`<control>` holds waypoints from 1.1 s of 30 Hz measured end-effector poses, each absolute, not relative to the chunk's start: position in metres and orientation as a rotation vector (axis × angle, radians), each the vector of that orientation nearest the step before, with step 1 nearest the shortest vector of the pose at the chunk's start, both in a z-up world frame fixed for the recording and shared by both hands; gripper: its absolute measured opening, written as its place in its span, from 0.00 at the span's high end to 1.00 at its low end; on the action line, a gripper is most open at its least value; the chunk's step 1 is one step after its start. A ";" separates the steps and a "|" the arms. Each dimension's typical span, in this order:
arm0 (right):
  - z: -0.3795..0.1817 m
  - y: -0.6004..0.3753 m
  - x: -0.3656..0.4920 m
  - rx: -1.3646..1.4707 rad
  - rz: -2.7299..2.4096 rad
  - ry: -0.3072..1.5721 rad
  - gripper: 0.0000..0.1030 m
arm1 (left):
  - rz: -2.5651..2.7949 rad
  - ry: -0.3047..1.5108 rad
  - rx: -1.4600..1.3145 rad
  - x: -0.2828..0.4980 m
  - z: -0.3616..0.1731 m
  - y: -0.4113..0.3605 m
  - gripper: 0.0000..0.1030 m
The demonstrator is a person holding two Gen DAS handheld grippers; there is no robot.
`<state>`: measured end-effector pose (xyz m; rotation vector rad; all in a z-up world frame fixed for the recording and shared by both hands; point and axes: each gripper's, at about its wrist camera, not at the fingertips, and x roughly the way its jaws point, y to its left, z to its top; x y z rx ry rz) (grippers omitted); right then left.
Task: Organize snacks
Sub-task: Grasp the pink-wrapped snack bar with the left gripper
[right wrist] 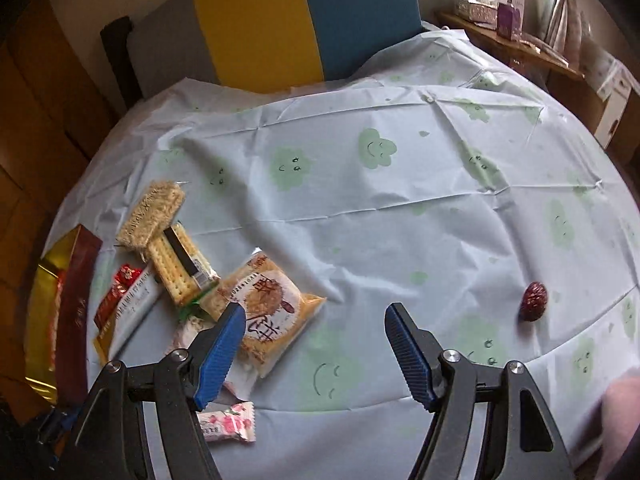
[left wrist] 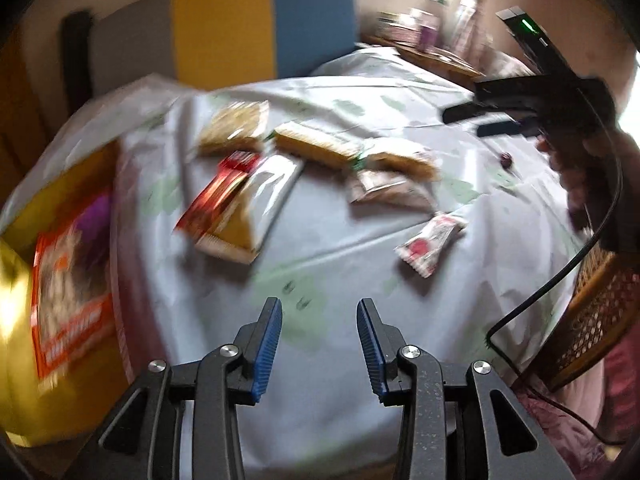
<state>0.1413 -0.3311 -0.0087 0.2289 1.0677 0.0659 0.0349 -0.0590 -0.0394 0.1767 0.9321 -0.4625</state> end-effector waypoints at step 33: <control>-0.005 -0.342 0.138 0.310 0.067 1.055 0.29 | -0.445 0.910 0.229 0.047 -0.067 -0.099 0.80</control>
